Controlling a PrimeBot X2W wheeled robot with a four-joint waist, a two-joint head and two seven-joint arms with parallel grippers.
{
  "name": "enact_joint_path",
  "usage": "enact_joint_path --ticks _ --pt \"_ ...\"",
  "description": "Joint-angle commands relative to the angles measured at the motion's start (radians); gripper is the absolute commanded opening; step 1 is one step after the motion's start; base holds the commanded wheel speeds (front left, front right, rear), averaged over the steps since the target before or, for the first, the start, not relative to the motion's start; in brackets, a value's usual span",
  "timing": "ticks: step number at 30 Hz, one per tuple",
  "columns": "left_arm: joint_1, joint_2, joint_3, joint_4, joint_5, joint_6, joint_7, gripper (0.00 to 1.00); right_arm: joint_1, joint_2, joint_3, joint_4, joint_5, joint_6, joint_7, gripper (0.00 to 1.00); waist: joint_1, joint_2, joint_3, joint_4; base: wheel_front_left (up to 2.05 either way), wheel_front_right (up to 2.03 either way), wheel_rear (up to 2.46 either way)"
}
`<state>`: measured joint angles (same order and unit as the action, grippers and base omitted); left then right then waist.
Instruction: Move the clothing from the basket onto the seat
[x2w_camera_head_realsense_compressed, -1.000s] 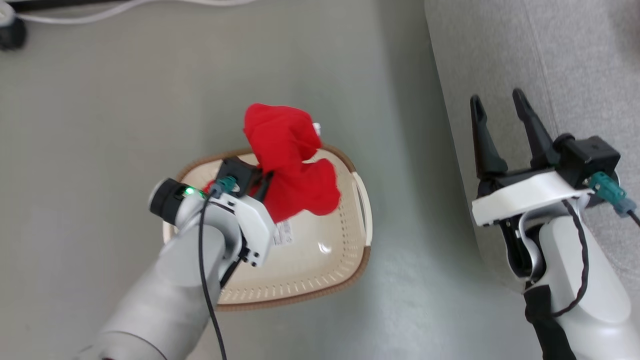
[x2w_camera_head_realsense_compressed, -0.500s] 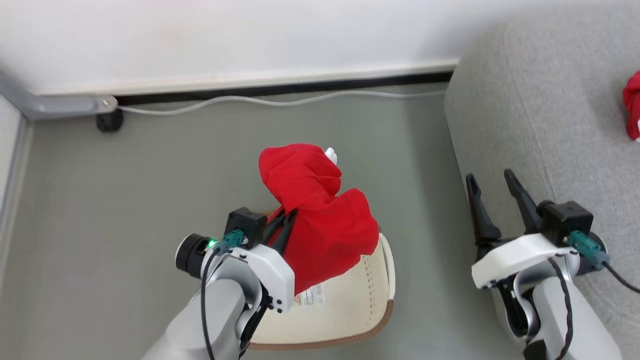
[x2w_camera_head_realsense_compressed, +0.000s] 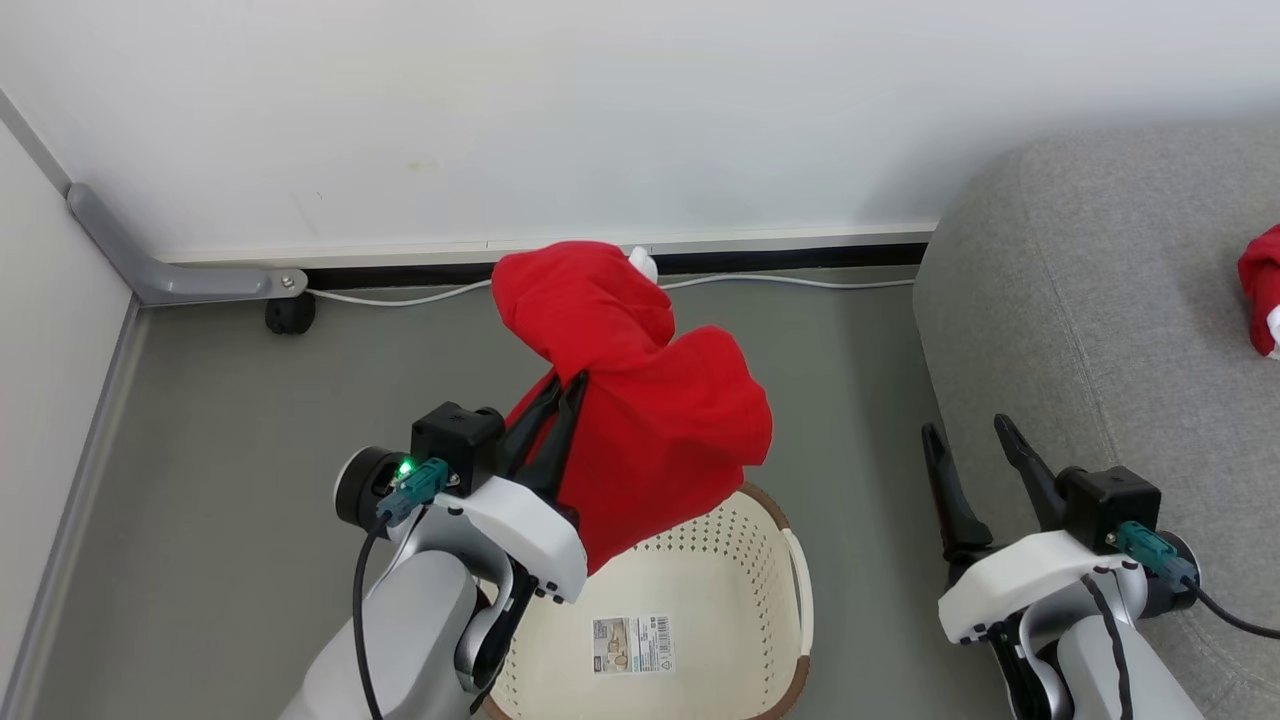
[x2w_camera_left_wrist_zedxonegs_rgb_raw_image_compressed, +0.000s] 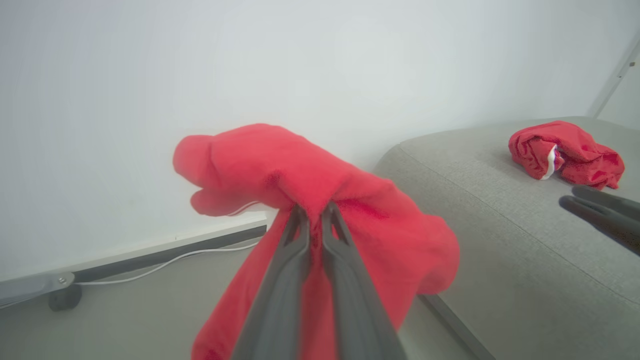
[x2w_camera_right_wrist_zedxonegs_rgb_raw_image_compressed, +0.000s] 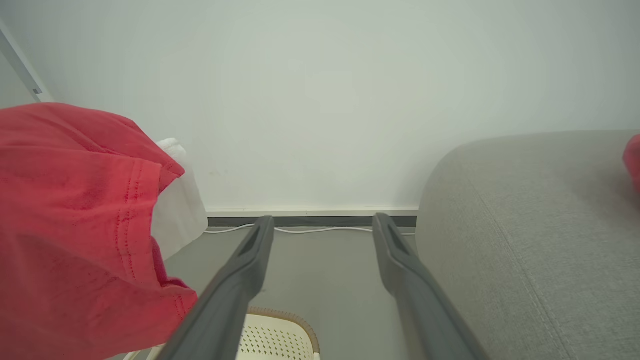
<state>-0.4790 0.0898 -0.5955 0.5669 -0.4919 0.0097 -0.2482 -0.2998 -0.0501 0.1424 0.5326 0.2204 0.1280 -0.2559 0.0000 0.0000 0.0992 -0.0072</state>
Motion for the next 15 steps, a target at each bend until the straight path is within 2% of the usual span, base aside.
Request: enact_joint_path --ticks 1,9,15 --pt "-0.024 0.021 0.042 -0.042 0.009 -0.003 -0.013 0.0 -0.004 0.0 0.025 -0.018 0.006 0.003 -0.006 1.0 0.0 0.0 -0.002 0.001 0.0 0.0 0.0" --pt "-0.062 0.032 0.076 -0.163 0.037 -0.013 -0.014 0.0 0.002 0.0 0.034 -0.012 0.013 0.003 -0.006 1.0 0.0 0.0 -0.003 -0.003 0.0 0.0 0.0" --pt "-0.079 0.037 0.081 -0.186 0.038 -0.016 -0.014 0.0 -0.003 0.0 0.051 -0.021 0.02 0.003 -0.006 1.0 0.0 0.0 0.003 -0.01 0.0 0.0 0.0"
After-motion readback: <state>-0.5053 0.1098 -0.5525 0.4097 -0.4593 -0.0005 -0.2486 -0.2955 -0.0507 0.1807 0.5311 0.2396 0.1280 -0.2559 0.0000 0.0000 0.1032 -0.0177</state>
